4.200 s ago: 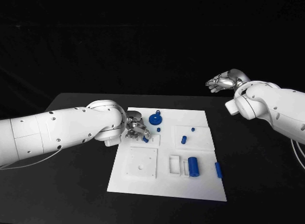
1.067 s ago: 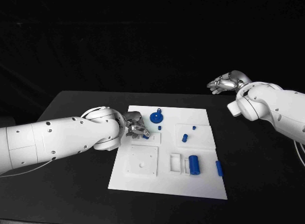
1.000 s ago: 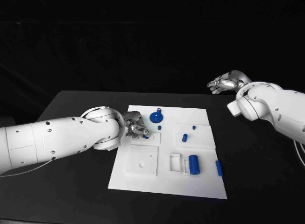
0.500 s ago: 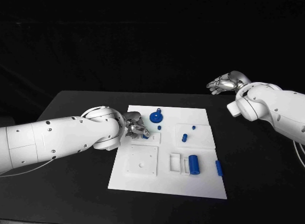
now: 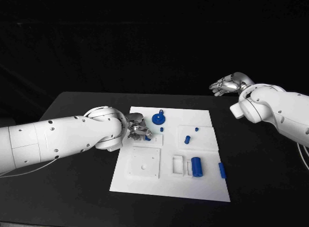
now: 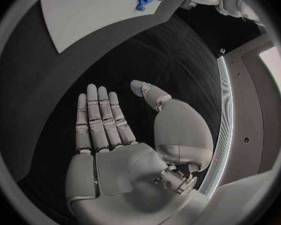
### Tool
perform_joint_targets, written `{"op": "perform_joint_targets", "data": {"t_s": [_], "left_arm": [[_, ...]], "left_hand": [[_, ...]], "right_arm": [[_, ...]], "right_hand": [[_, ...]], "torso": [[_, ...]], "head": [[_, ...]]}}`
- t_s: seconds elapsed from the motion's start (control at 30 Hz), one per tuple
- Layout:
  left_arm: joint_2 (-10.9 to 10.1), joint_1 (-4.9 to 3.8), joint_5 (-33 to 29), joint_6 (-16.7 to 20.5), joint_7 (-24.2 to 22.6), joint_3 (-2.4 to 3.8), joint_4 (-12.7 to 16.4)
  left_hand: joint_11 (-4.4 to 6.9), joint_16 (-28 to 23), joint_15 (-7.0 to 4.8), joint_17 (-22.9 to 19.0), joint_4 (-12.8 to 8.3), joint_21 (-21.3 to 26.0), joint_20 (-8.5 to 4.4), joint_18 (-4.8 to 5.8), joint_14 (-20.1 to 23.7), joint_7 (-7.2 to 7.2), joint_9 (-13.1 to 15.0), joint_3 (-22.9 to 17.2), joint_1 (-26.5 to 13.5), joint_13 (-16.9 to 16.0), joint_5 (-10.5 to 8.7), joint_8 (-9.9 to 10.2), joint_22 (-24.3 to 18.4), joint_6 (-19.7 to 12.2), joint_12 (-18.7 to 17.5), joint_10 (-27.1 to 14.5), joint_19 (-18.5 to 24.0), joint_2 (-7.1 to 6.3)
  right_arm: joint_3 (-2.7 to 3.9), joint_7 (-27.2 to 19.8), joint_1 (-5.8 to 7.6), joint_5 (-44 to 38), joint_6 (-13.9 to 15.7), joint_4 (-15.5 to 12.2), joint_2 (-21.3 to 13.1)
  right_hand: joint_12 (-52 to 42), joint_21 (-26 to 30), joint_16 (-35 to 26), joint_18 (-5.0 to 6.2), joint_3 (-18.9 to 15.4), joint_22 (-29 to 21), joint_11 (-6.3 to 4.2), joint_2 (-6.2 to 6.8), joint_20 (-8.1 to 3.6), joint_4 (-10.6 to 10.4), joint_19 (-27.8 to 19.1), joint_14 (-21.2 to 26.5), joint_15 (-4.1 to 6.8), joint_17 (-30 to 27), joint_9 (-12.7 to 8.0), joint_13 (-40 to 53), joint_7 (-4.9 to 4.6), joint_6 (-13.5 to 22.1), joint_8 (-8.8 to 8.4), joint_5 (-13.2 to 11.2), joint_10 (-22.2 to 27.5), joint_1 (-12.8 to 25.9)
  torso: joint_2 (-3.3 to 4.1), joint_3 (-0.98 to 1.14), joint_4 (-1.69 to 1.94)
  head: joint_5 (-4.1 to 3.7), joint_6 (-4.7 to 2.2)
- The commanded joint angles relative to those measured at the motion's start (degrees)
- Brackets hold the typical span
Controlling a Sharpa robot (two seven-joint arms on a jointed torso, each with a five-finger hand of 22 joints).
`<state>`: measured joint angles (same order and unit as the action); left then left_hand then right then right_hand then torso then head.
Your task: Assemble the parts on the task board
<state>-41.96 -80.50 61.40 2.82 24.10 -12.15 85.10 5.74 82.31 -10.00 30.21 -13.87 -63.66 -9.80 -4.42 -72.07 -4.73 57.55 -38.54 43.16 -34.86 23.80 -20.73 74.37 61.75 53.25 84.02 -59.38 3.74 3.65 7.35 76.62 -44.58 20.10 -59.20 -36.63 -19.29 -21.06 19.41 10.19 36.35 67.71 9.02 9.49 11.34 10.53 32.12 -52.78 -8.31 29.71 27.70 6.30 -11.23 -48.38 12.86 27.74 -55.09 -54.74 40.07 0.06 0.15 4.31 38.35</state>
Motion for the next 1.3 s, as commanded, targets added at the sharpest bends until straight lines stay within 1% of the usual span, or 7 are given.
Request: {"op": "perform_joint_targets", "data": {"t_s": [0.03,0.27,0.43,0.53,0.97,1.13,1.3], "left_arm": [[0.55,0.55,-1.0,-3.22,0.51,-0.42,0.06],[0.88,0.54,-1.0,-2.64,0.47,-0.4,-0.39],[1.21,0.53,-0.7,-2.53,0.66,-0.37,-0.7],[1.49,0.52,-0.69,-2.83,0.71,-0.34,-1.1],[2.92,0.23,-0.69,-7.03,1.58,-0.17,-2.56],[3.12,0.13,-0.69,-9.66,2.05,-0.12,-2.78],[3.12,0.1,-0.68,-10.52,2.31,-0.12,-2.83]], "left_hand": [[2.68,0.41,-3.38,-0.11,0.49,-0.4,-5.77,-0.8,-0.66,7.12,-0.1,-0.13,-0.65,0.06,-0.55,-0.39,0.06,13.14,0.46,-3.0,-0.22,0.06],[2.72,0.64,-3.42,-0.24,0.94,-0.43,-5.78,-0.82,-0.66,7.16,-0.14,-0.19,-1.05,0.07,-1.17,-0.48,0.08,13.23,0.69,-3.02,-0.27,0.15],[2.78,0.81,-3.52,-0.5,1.09,-0.5,-5.87,-0.96,-0.59,7.21,-0.18,-0.58,-0.85,0.17,-2.45,-0.55,0.13,13.17,0.87,-3.14,-0.33,-0.11],[2.79,0.87,-3.56,-0.64,1.01,-0.53,-5.9,-1.01,-0.55,7.21,-0.2,-0.8,-0.49,0.25,-2.9,-0.56,0.15,13.11,0.92,-3.2,-0.35,-0.33],[2.75,0.96,-3.61,-1.0,0.55,-0.57,-5.89,-1.06,-0.42,7.16,-0.25,-1.15,0.63,0.48,-3.64,-0.55,0.2,12.91,0.98,-3.3,-0.31,-0.93],[2.74,1.0,-3.6,-1.08,0.38,-0.56,-5.87,-1.06,-0.38,7.15,-0.26,-1.21,0.94,0.54,-3.67,-0.56,0.21,12.88,1.0,-3.31,-0.26,-0.99],[2.7,1.1,-3.56,-1.19,0.04,-0.56,-5.81,-1.02,-0.32,7.13,-0.27,-1.26,1.45,0.63,-3.47,-0.57,0.24,12.85,1.05,-3.3,-0.17,-1.16]], "right_arm": [[0.03,-0.62,-0.06,-0.21,-0.74,0.08,0.1],[0.03,-0.6,-0.18,-0.21,-0.86,0.18,0.23],[0.03,-0.58,-0.29,-0.21,-0.82,0.24,0.25],[0.03,-0.58,-0.31,-0.21,-0.82,0.28,0.3],[0.03,-0.55,-0.38,-0.21,-1.02,0.47,0.6],[0.03,-0.48,-0.45,-0.21,-1.26,0.54,0.71],[0.03,-0.47,-0.56,-0.21,-1.33,0.67,0.77]], "right_hand": [[-0.05,0.24,-0.38,-0.23,-0.29,0.1,0.11,-0.13,0.04,0.03,-0.17,0.32,-0.11,-0.08,-0.09,-0.08,-0.1,0.36,0.3,0.27,-0.01,0.24],[-0.06,0.25,-0.38,-0.21,-0.31,0.11,0.1,-0.14,0.05,0.04,-0.17,0.31,-0.11,-0.09,-0.11,-0.11,-0.1,0.37,0.32,0.3,-0.01,0.24],[-0.06,0.26,-0.39,-0.21,-0.32,0.12,0.11,-0.15,0.05,0.05,-0.18,0.32,-0.11,-0.1,-0.12,-0.13,-0.1,0.38,0.32,0.33,-0.01,0.24],[-0.06,0.27,-0.4,-0.2,-0.33,0.13,0.11,-0.14,0.06,0.07,-0.19,0.33,-0.11,-0.1,-0.14,-0.15,-0.1,0.39,0.33,0.35,0.0,0.25],[-0.07,0.31,-0.42,-0.19,-0.38,0.16,0.12,-0.14,0.07,0.09,-0.21,0.35,-0.12,-0.13,-0.18,-0.23,-0.11,0.42,0.34,0.43,0.02,0.27],[-0.07,0.32,-0.42,-0.18,-0.39,0.17,0.12,-0.15,0.08,0.09,-0.22,0.36,-0.12,-0.14,-0.19,-0.25,-0.12,0.43,0.35,0.46,0.02,0.28],[-0.07,0.33,-0.43,-0.18,-0.41,0.19,0.13,-0.15,0.09,0.11,-0.24,0.37,-0.12,-0.15,-0.21,-0.28,-0.12,0.45,0.35,0.48,0.03,0.28]], "torso": [[0.01,0.03,0.04],[0.01,0.03,0.04],[0.02,-0.02,0.02],[0.05,0.02,0.02],[0.03,0.02,-0.06],[0.02,0.06,0.03],[0.01,0.07,0.07]], "head": [[-0.04,0.0],[-0.04,-0.02],[-0.03,-0.03],[-0.02,-0.08],[-0.18,0.06],[-0.3,0.12],[-0.29,0.15]]}}
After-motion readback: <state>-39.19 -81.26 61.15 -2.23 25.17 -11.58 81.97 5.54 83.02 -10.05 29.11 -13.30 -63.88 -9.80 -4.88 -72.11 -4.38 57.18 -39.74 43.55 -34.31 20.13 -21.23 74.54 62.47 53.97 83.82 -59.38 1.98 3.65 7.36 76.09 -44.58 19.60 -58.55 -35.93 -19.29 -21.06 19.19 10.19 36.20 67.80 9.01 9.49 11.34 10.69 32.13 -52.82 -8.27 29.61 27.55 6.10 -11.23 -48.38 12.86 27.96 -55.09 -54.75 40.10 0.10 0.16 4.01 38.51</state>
